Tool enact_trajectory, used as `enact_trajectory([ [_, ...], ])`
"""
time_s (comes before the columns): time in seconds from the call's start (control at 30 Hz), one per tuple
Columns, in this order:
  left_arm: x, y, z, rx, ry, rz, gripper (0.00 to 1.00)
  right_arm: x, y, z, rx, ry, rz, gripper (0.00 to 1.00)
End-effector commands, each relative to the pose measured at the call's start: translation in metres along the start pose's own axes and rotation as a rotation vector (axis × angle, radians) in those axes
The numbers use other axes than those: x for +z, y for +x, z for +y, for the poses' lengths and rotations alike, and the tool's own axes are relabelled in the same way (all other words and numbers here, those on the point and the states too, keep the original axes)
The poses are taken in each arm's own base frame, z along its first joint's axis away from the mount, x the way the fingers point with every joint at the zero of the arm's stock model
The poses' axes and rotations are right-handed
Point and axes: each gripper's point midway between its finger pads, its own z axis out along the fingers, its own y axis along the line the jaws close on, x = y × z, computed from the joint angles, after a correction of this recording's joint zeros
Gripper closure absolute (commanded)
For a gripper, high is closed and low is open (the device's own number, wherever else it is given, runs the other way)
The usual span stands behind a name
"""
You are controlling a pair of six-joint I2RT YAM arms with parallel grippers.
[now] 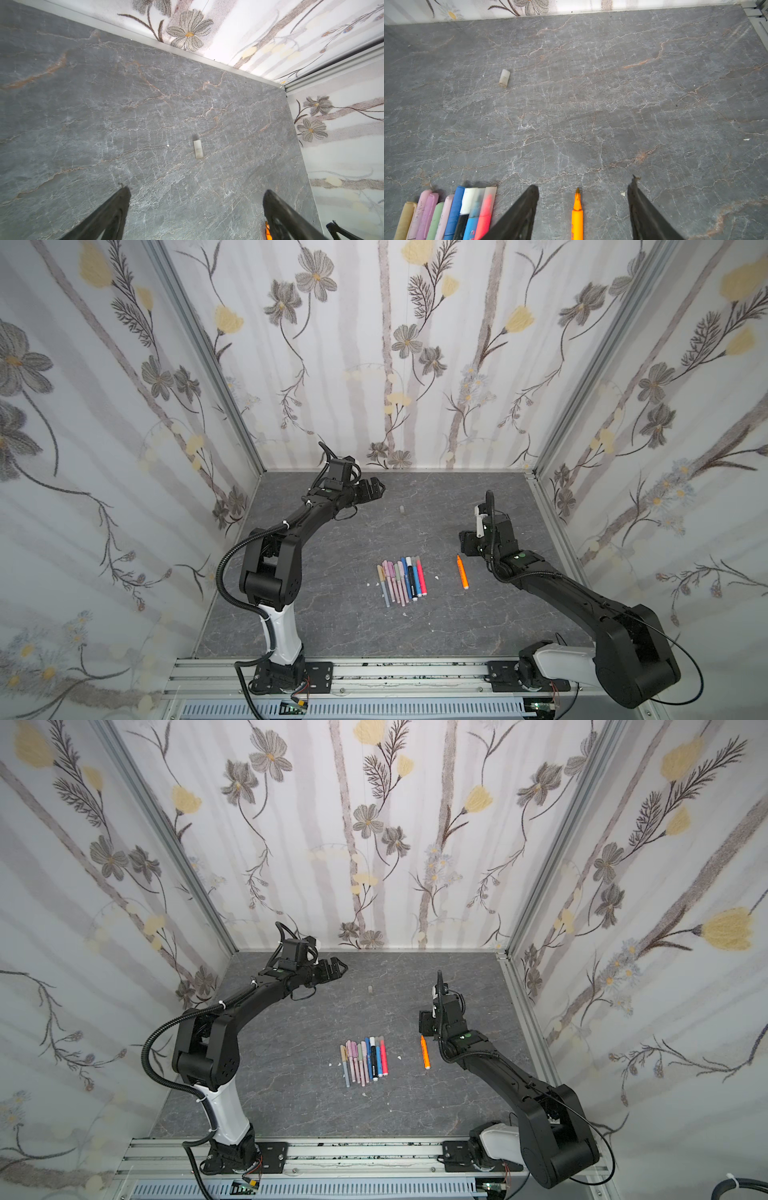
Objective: Remove pen caps from pens
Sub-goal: Pick up the pen from the center of the table.
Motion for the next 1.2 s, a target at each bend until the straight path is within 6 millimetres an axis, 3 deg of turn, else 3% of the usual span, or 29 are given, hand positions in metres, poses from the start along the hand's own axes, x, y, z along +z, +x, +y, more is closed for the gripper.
enact_trajectory([
  [0.0,-0.008,-0.014,-0.005,0.049,0.019,-0.061,0.00,0.002,-0.014,0.000,-0.015,-0.011,-0.058,0.33],
  [0.2,-0.012,-0.019,-0.005,0.040,0.033,-0.053,0.00,0.003,-0.045,0.008,-0.036,-0.035,-0.101,0.33],
  [0.33,-0.014,-0.017,-0.005,0.047,0.043,-0.051,0.00,-0.002,-0.054,0.009,-0.027,-0.038,-0.133,0.33],
  [0.5,-0.024,-0.011,-0.009,0.051,0.066,-0.052,0.00,-0.012,-0.053,0.012,0.030,-0.073,-0.156,0.33],
  [0.53,-0.026,-0.008,-0.009,0.053,0.067,-0.049,0.00,-0.011,-0.042,0.010,0.031,-0.073,-0.136,0.33],
  [0.7,-0.034,-0.002,-0.008,0.064,0.070,-0.057,0.00,-0.016,-0.037,0.008,0.031,-0.075,-0.136,0.33],
  [0.93,-0.042,-0.010,-0.013,0.069,0.074,-0.082,0.00,-0.017,-0.039,0.011,0.020,-0.088,-0.132,0.33],
  [1.17,-0.050,-0.016,-0.015,0.042,0.079,-0.107,0.00,-0.018,-0.029,0.045,-0.048,-0.181,-0.085,0.38],
])
